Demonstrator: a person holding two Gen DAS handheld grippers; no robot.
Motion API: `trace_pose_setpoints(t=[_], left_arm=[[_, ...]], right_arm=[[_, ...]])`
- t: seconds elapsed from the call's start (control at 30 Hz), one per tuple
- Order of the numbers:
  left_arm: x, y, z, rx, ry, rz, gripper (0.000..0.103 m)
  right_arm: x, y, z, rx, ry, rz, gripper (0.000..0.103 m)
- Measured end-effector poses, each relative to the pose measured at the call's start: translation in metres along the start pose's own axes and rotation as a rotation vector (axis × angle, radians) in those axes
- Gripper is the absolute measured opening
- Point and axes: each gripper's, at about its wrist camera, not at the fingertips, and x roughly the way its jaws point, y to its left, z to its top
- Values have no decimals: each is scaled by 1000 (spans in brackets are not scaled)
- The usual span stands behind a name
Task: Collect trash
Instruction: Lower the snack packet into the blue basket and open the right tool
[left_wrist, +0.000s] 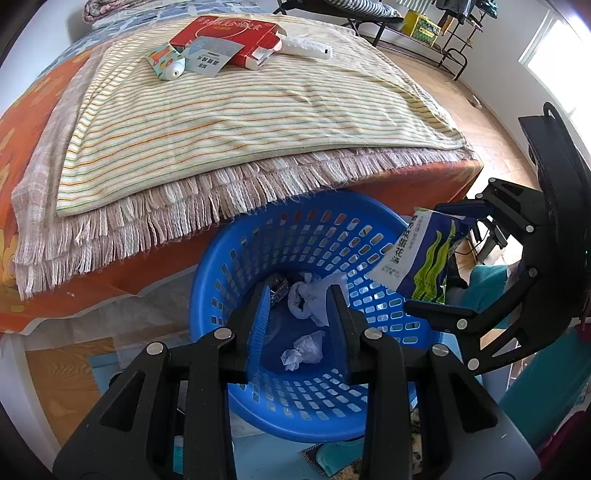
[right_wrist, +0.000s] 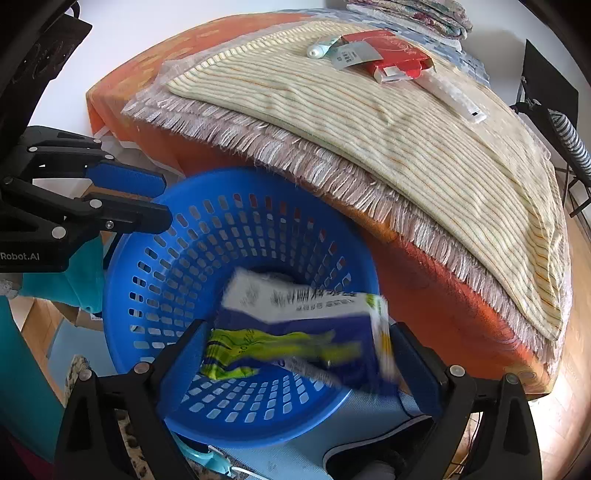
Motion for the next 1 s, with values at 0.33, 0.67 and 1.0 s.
trace_pose_setpoints(t=[0.33, 0.67, 1.0], left_arm=[[1, 2, 0, -8, 6, 1, 31], [-2, 4, 1, -17, 3, 0, 31], [-3, 7, 2, -30, 1, 1, 31]], right_arm=[[0, 0, 1, 10, -2, 31, 98], [-7, -1, 2, 30, -29, 101, 98], [-14, 4, 5, 17, -67, 155, 98]])
